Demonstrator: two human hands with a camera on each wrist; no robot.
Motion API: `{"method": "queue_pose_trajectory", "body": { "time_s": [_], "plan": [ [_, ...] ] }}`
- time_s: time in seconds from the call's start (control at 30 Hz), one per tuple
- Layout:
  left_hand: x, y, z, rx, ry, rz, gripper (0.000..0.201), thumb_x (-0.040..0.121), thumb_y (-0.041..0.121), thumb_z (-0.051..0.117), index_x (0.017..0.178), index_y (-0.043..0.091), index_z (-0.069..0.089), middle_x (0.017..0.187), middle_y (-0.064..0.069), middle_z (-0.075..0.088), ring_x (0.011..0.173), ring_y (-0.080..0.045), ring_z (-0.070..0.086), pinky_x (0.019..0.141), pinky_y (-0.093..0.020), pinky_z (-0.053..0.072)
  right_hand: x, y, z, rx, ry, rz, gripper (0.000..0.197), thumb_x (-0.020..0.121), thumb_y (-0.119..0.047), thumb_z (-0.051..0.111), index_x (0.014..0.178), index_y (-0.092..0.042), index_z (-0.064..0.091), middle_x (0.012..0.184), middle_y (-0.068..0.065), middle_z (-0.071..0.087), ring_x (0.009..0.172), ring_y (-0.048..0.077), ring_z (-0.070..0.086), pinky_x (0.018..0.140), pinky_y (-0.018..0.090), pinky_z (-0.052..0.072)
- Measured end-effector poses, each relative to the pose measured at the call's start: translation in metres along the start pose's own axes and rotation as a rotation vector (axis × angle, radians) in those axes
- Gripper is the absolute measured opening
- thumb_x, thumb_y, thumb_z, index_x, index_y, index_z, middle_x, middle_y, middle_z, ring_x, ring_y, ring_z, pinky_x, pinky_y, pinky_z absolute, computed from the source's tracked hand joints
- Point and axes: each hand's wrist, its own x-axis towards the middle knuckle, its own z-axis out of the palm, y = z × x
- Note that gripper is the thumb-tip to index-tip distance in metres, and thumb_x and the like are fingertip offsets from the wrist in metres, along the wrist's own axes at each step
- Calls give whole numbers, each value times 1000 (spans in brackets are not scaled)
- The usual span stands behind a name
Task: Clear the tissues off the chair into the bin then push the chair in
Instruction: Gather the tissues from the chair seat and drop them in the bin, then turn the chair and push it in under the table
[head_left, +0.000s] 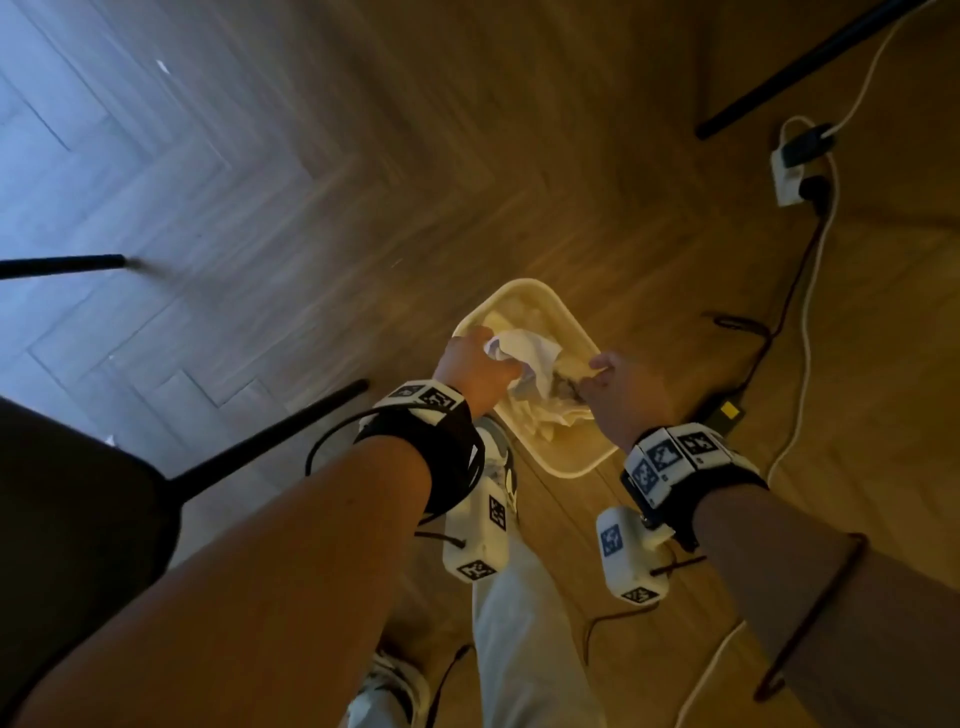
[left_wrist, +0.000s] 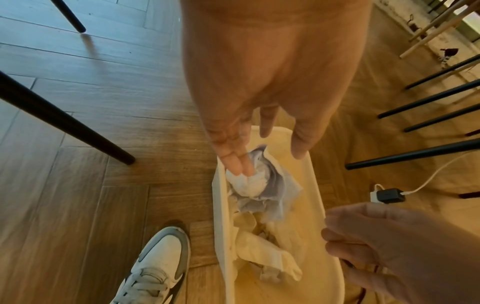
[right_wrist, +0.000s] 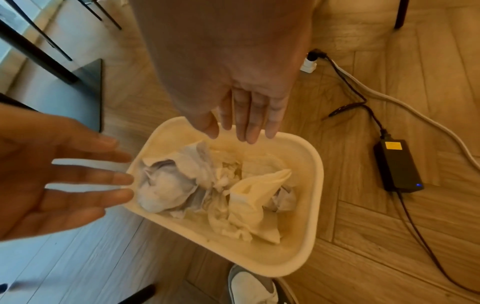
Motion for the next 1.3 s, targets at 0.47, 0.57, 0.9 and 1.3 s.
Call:
{"method": "queue_pose_trajectory", "body": {
  "time_s": [0.47,0.57,0.9,1.3],
  "plan": [
    [-292,-78,-131,-203,372,151,15,92,18,52,94,11,65,89,-9,70,78,-18,64,75,-32,54,-244,-150,4,-242,-323,-542,18,86,-27,60,98,-14,65,93,4,69,88,22,65,84,40,52],
    [-379,-126,-153,-243,499,189,13,93,20,52,95,14,63,90,-7,68,84,-21,65,79,-32,53,-325,-175,30,-386,-383,-679,16,87,-26,60,97,-14,64,88,2,65,88,22,63,80,35,49],
    [-635,-365,-146,-527,945,143,8,93,22,54,94,18,61,83,2,63,79,-9,60,74,-19,47,-585,-179,176,-759,-516,-971,17,90,-26,53,102,-18,62,92,0,64,86,16,60,77,29,47],
    [-780,-634,-74,-716,1074,-239,21,91,13,58,71,15,63,66,-7,69,58,-23,62,58,-30,49,-740,-189,357,-824,-490,-1108,37,85,-32,56,119,-16,54,117,11,62,102,31,60,89,43,51]
  ]
}}
